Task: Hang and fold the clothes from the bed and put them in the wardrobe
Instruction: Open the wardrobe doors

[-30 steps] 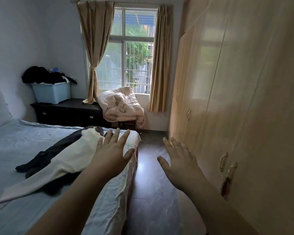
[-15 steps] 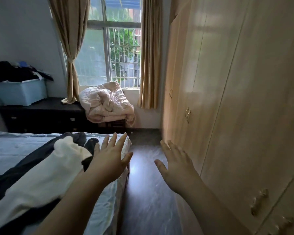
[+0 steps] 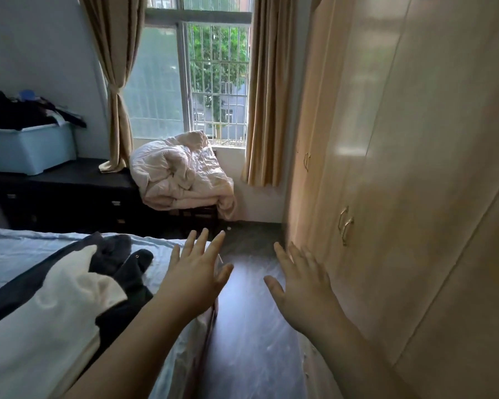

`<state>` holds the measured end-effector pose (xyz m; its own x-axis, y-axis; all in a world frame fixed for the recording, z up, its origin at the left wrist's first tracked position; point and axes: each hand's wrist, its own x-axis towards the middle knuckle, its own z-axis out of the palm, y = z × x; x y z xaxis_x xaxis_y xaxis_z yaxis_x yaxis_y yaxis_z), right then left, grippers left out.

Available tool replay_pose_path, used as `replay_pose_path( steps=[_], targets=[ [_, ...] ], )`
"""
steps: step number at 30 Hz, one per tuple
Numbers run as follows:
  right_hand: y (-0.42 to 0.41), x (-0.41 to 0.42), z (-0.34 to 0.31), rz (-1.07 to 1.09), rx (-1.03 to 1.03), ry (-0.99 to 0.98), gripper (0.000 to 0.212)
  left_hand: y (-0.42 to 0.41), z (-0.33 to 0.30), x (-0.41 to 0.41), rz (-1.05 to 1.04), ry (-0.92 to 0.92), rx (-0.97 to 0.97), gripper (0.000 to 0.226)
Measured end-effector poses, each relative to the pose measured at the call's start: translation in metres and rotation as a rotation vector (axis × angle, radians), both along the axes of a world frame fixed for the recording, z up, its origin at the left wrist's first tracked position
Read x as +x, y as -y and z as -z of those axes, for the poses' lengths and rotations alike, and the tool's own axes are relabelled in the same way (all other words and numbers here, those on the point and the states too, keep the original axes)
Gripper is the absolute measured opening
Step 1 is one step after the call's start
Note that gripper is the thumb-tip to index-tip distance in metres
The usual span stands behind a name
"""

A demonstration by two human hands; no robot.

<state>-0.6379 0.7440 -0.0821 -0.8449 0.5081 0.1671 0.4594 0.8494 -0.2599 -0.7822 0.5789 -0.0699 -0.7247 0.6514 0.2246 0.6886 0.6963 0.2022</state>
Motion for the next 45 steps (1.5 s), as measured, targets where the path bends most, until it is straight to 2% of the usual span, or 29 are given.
replay_pose_path(
  steps=[7,14,23,29,35,39,45],
  targets=[
    [-0.099,-0.146,0.024,0.002,-0.064,0.008,0.067,-0.097,0.023,-0.141,-0.014,0.073,0.041,0.069],
    [-0.200,-0.302,0.015,0.056,-0.097,-0.022,0.067,-0.200,0.014,-0.312,0.004,0.109,0.045,0.070],
    [-0.335,-0.433,0.031,0.153,-0.127,0.040,0.068,-0.352,0.029,-0.466,0.089,0.154,0.005,0.069],
    [-0.458,-0.535,0.056,0.154,-0.130,0.037,0.070,-0.476,0.055,-0.565,0.114,0.142,-0.012,0.070],
    [-0.584,-0.635,0.049,0.126,-0.135,0.041,0.069,-0.585,0.046,-0.667,0.126,0.137,-0.024,0.069],
    [-0.642,-0.684,0.049,0.137,-0.159,0.082,0.067,-0.649,0.060,-0.723,0.135,0.203,-0.053,0.070],
    [-0.723,-0.756,0.075,0.239,-0.164,0.154,0.068,-0.757,0.080,-0.818,0.266,0.253,-0.088,0.071]
  ],
)
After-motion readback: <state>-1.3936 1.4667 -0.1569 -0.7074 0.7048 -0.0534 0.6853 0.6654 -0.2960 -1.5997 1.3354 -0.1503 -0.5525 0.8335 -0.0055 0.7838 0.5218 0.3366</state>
